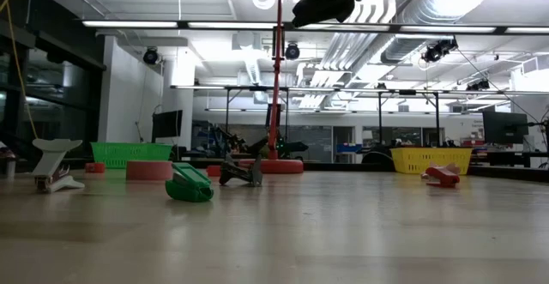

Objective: Pick and place Stapler, Stapler remover, tape
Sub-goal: Put the light blue tape into the blue basket, then put the pink tape into the blue basket

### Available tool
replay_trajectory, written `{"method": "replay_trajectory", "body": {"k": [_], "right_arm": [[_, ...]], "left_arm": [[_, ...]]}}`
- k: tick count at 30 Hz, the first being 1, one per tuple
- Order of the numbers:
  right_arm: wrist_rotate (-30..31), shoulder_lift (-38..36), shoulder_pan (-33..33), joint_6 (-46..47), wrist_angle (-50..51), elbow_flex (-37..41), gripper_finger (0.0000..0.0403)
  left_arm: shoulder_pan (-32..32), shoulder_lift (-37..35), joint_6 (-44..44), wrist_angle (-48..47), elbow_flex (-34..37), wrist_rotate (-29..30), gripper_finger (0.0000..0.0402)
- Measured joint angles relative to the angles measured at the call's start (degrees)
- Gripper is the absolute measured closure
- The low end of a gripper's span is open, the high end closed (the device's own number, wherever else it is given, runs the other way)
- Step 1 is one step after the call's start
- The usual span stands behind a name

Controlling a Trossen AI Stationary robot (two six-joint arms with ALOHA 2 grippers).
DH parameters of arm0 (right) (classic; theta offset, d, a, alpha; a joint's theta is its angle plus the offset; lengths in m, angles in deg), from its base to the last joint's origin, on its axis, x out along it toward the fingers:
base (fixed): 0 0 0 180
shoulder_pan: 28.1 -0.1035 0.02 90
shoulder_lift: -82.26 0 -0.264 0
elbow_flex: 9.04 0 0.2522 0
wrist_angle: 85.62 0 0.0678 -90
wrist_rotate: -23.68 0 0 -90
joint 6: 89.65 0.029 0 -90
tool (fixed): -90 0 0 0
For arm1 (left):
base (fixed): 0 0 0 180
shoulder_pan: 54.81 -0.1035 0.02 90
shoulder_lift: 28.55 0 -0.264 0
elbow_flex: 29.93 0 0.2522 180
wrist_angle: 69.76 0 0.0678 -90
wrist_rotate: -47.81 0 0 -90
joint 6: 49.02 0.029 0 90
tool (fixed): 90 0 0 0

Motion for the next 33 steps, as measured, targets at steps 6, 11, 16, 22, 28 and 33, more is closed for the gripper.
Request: {"method": "replay_trajectory", "body": {"k": [6,11,16,22,28,33], "right_arm": [[0.0,0.0,0.4,-0.6,0.3,0.0,0.0226],[0.0,0.0,0.6,-1.0,0.3,0.0,0.0226],[-0.1,0.0,1.1,-0.8,0.6,0.0,0.0226],[0.0,0.0,1.1,-0.6,1.0,0.0,0.0226],[0.0,0.0,1.1,-0.6,0.7,0.0,0.0226],[0.0,0.0,1.1,-0.6,0.7,0.0,0.0226]], "left_arm": [[-2.4,0.1,-0.3,-0.2,4.2,-3.8,0.0397],[-4.6,0.1,1.6,2.6,8.3,-6.1,0.0397],[-4.9,0.1,1.1,6.9,10.5,-7.4,0.0397],[-4.7,0.1,1.2,13.1,10.6,-10.6,0.0397],[-4.7,0.1,3.6,18.5,10.6,-11.1,0.0397],[-4.7,0.1,4.0,19.9,10.6,-10.3,0.0397]]}}
